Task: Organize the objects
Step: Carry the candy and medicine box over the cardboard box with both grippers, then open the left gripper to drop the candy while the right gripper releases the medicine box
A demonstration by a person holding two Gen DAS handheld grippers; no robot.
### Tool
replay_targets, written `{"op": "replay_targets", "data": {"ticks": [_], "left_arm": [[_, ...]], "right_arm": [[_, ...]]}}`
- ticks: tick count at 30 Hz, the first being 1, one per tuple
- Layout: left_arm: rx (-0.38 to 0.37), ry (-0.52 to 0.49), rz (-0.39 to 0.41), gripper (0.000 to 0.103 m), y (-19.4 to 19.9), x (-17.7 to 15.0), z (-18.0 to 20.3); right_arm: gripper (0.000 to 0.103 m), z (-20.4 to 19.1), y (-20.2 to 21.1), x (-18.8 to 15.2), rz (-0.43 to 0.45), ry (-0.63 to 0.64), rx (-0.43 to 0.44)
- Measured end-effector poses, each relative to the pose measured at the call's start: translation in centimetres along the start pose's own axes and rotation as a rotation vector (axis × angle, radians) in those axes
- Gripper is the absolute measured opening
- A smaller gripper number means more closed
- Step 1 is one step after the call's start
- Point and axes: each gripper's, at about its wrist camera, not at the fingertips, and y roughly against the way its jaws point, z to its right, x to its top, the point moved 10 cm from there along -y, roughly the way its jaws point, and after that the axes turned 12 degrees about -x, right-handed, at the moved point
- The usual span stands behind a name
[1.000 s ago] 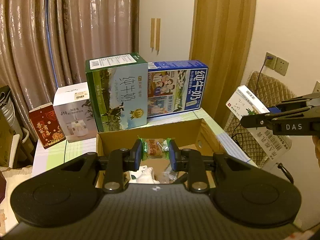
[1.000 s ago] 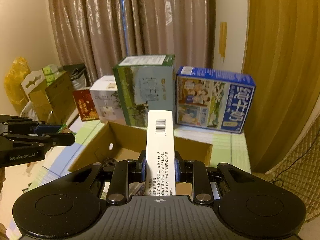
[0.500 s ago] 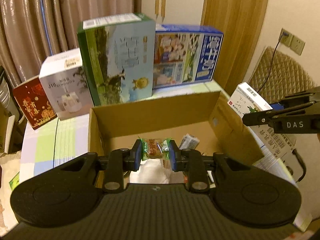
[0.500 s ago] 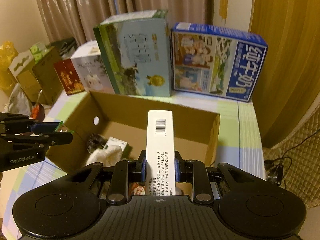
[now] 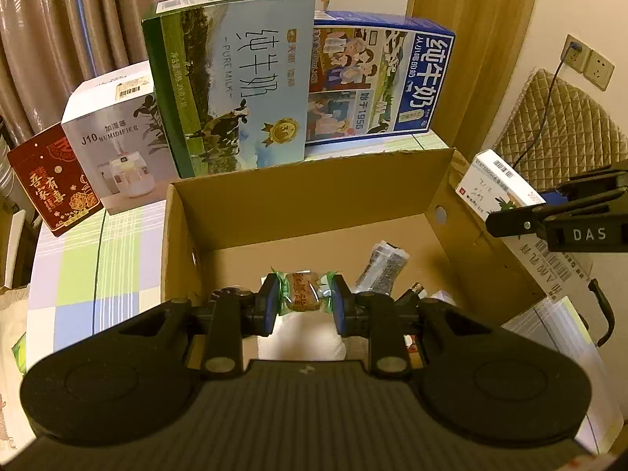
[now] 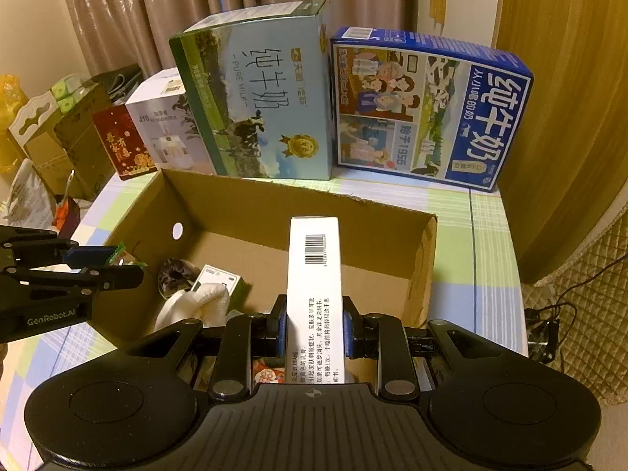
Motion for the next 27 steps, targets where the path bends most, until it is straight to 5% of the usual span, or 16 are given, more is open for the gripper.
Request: {"op": "replay_targets", "data": {"ticks": [15, 17, 18, 19, 27], "left_arm": [[0.0, 0.015, 0.001, 0.024, -1.5, 1.4, -1.1], [0.019, 0.022, 0.009, 0.034, -1.8, 1.6, -1.4], [0.033, 0.024, 0.02, 0.053, -1.8, 1.7, -1.6], [0.037, 0.026, 0.035, 0.061, -1.7, 1.9, -1.8], [0.014, 0.048, 0.027, 0.061, -1.6, 1.5, -2.2]], "right_arm": [[0.023, 0.1, -1.0, 1.1, 0.003, -0.011, -0.001], [0.023, 0.2, -1.1, 1.0, 0.001, -0.014, 0.0], [0.023, 0.2, -1.2, 0.9, 0.0, -0.014, 0.0], [0.023, 0.3, -1.2, 0.8, -0.001, -0.014, 0.001], [0.023, 0.7, -1.8, 0.1, -0.017, -0.023, 0.001]]}}
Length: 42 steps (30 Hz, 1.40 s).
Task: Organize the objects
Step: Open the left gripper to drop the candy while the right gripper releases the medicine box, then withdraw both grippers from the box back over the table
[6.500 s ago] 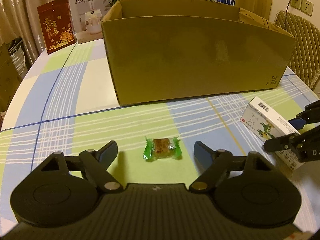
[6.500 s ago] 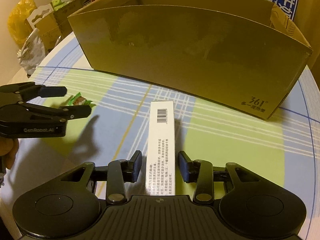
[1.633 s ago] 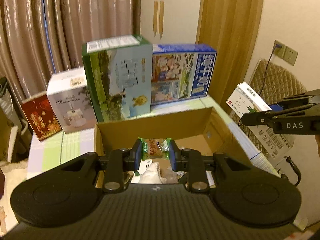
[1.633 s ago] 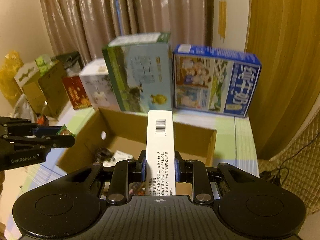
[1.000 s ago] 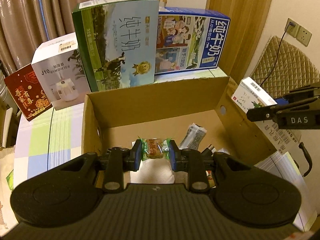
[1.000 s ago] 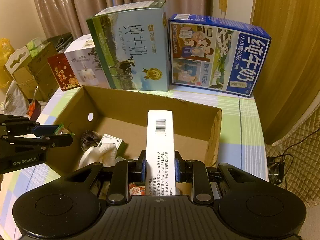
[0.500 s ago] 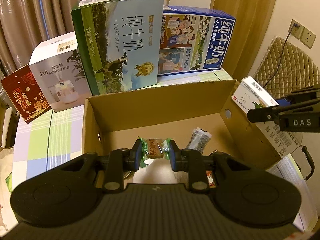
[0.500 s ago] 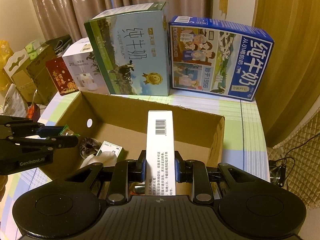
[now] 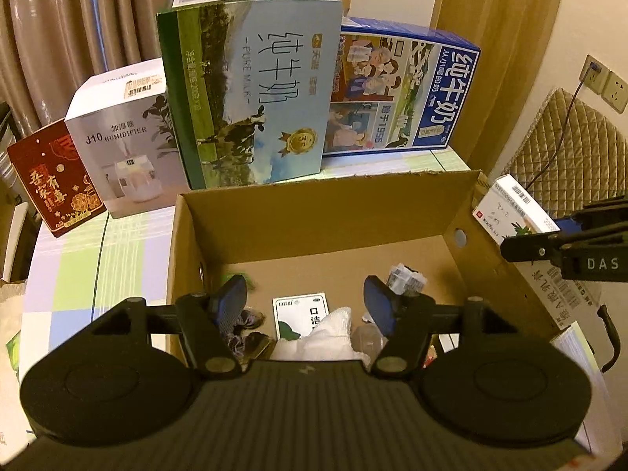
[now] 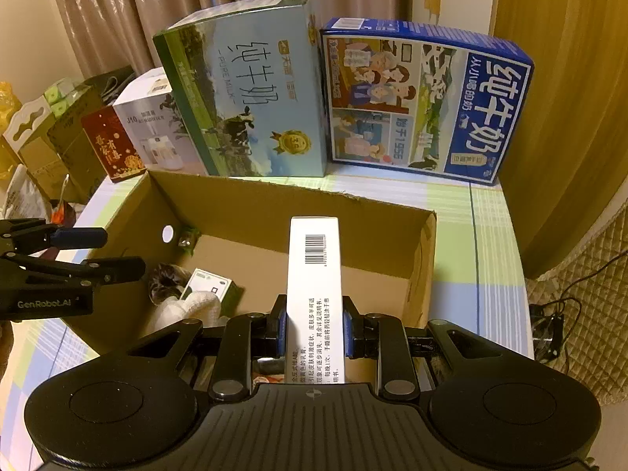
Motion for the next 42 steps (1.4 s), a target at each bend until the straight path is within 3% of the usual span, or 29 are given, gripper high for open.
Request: {"op": "replay_targets", "data": {"ticks": [11, 15, 16, 17, 18, 19, 30, 35, 42], "left_arm": [[-0.005, 0.003, -0.001, 0.061, 0.3, -0.4, -0.1], [-0.008, 0.002, 0.002, 0.061, 0.4, -0.4, 0.0], [-0.009, 0.002, 0.004, 0.061, 0.5, -0.3, 0.0], [-0.009, 0.002, 0.006, 0.062, 0.5, -0.3, 0.0], [-0.008, 0.001, 0.008, 0.066, 0.6, -0.3, 0.0], [-0.008, 0.001, 0.01, 0.071, 0.7, -0.3, 0.1], [-0.001, 0.0, 0.011, 0.079, 1.5, -1.0, 0.4], [0.006, 0.006, 0.029, 0.085, 2.8, -1.2, 0.8], [0.006, 0.02, 0.073, 0.1, 5.8, -1.4, 2.0]], "right_arm": [[0.023, 0.1, -0.2, 0.4, 0.0, -0.003, -0.007], [0.023, 0.3, 0.1, 1.3, 0.055, -0.01, -0.001], [0.03, 0.4, 0.1, 1.6, 0.068, -0.014, -0.004], [0.045, 0.7, 0.1, 1.7, 0.072, -0.022, -0.012], [0.051, 0.8, 0.2, 1.8, 0.075, -0.029, -0.015], [0.053, 0.9, 0.3, 1.8, 0.079, -0.033, -0.012], [0.059, 1.8, 1.7, 0.6, 0.081, -0.056, -0.008], [0.08, 2.1, 3.5, -0.6, 0.085, -0.073, 0.003], [0.094, 2.3, 6.0, -2.9, 0.075, -0.074, -0.009]]}}
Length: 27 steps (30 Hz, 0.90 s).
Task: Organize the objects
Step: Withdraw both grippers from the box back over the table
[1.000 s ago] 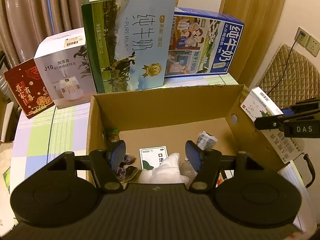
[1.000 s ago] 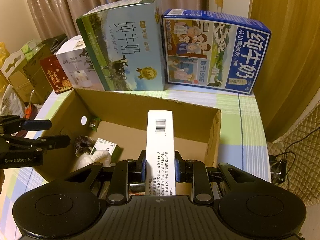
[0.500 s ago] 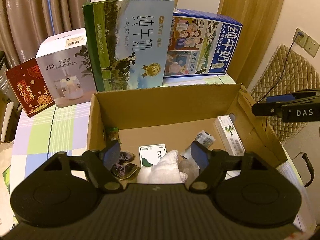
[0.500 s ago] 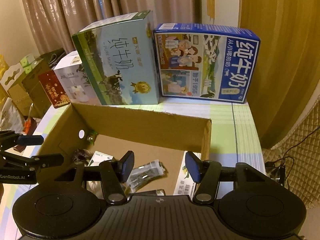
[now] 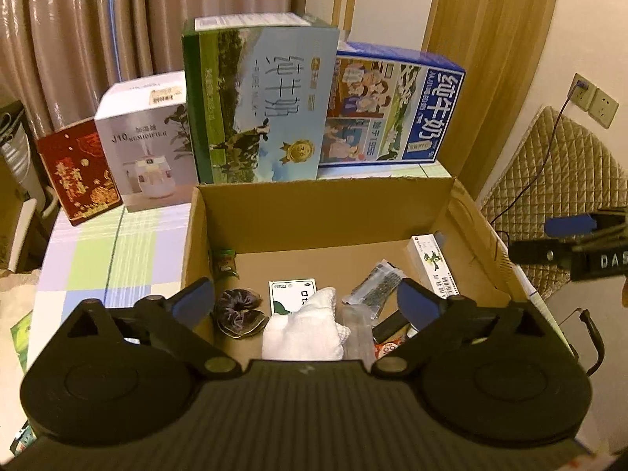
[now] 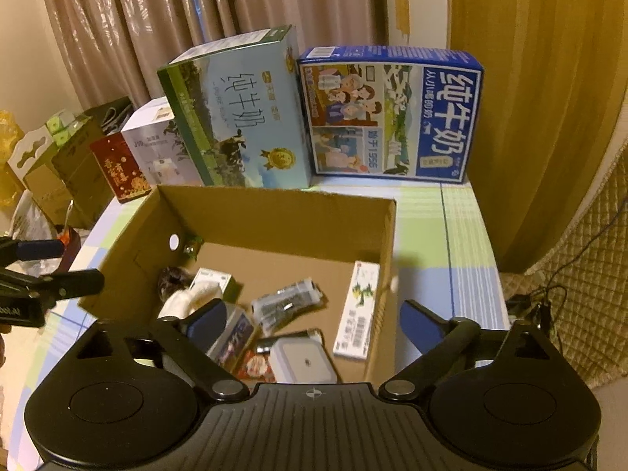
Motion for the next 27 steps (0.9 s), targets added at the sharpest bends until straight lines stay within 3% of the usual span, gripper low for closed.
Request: {"op": "replay_targets", "data": {"ticks": [5, 15, 19, 27], "left_arm": [[0.005, 0.003, 0.015, 0.102, 2.3, -0.5, 0.9], [0.041, 0.037, 0.06, 0.102, 8.1, -2.7, 3.0], [0.094, 0.006, 0.065, 0.102, 10.6, -3.8, 4.2], [0.107, 0.079, 0.082, 0.102, 14.7, -6.8, 5.4]], "right_arm": [[0.101, -0.2, 2.3, -1.4, -0.004, 0.001, 0.003], [0.101, -1.1, 8.2, -4.6, 0.0, -0.011, 0.012], [0.101, -1.5, 10.7, -5.8, 0.021, 0.0, 0.005], [0.101, -2.6, 15.2, -9.1, 0.059, 0.038, -0.017]]}}
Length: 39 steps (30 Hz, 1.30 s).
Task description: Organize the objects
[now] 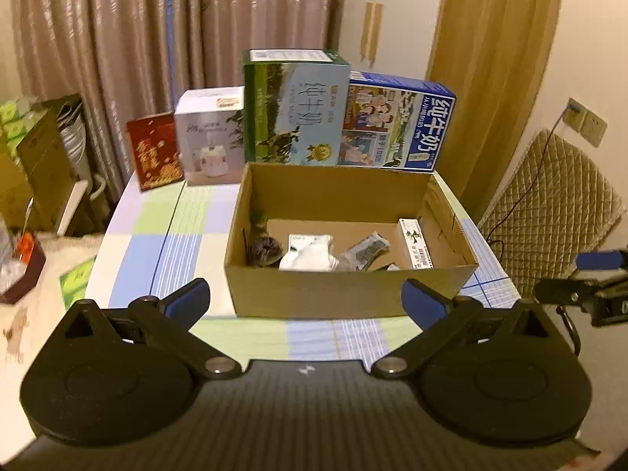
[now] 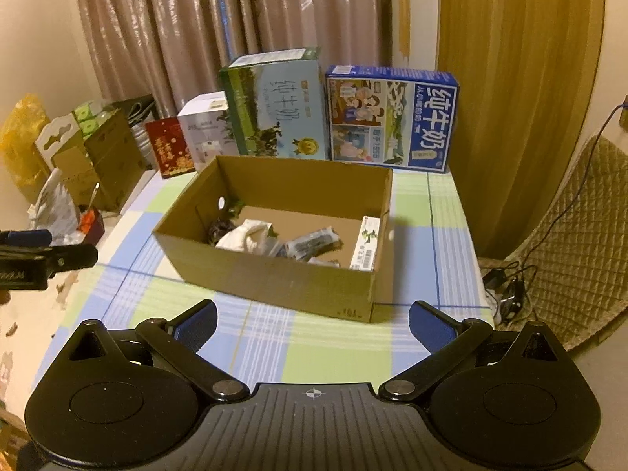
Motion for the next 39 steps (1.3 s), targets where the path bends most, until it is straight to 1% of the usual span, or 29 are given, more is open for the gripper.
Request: {"op": "replay_targets", "data": {"ticks": [4, 9, 19, 30, 39], "left_arm": [[0.031, 0.006, 0.018, 0.102, 2.1, -1.5, 0.3], [0.031, 0.054, 0.042, 0.102, 4.4, -3.9, 0.8], [0.054, 0.066, 0.051, 0.102, 8.0, -8.3, 1.8], [0.041, 0.052, 0.039, 0.102, 9.3, -10.2, 3.1], [0.008, 0.042, 0.012, 0.102, 8.6, -11.4, 4.5]], "right_arm": [[0.101, -0.2, 2.0, -1.6, 0.019, -0.021, -0.004], [0.101, -0.1, 3.6, -3.4, 0.034, -0.049, -0.017], [0.101, -0.5, 5.6, -6.0, 0.047, -0.067, -0.039], [0.101, -1.7, 6.1, -8.0, 0.039, -0.044, -0.034], [0.101, -1.4, 6.2, -8.8, 0.028, -0.054, -0.034]]}}
